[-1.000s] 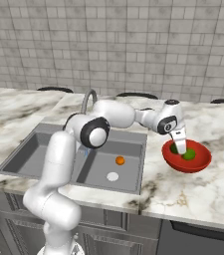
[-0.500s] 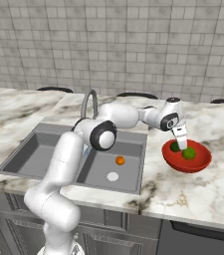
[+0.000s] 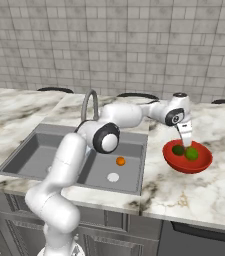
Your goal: Pick the limes from the sink and place them in one bowl. Place the tangerine in the other bowl. Then turn off the sink faucet.
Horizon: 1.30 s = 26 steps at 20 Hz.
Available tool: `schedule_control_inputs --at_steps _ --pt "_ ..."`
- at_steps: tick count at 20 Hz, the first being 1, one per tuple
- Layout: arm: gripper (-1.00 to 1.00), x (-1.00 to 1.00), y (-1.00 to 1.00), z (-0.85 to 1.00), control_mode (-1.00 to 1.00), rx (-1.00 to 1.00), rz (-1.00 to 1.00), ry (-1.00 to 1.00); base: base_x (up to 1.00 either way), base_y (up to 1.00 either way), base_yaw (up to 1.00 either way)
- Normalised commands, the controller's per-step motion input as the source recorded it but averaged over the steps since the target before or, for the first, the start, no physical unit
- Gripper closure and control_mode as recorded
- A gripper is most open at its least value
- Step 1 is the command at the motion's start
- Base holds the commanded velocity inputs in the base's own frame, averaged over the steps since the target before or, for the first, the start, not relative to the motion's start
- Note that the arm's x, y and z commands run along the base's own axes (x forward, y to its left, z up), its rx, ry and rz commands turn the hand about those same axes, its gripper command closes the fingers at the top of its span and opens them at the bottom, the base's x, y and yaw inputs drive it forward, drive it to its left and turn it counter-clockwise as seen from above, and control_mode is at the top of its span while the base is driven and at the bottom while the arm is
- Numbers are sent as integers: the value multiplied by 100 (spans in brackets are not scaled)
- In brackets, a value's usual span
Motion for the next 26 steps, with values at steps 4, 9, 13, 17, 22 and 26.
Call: schedule_control_inputs --at_steps 4,9,13,17,22,26 --pt "-100 -57 75 15 -100 -11 0 -9 0 0 0" --pt "-100 -56 100 2 -100 -22 0 0 0 0 0" --pt "-100 -52 94 34 -100 -19 0 0 0 0 0" --pt "-100 -50 73 61 -100 -13 3 0 0 0 0" --pt "-100 -45 60 57 -100 -4 5 1 0 0 0" --pt "-100 -35 46 41 -100 0 13 8 0 0 0"
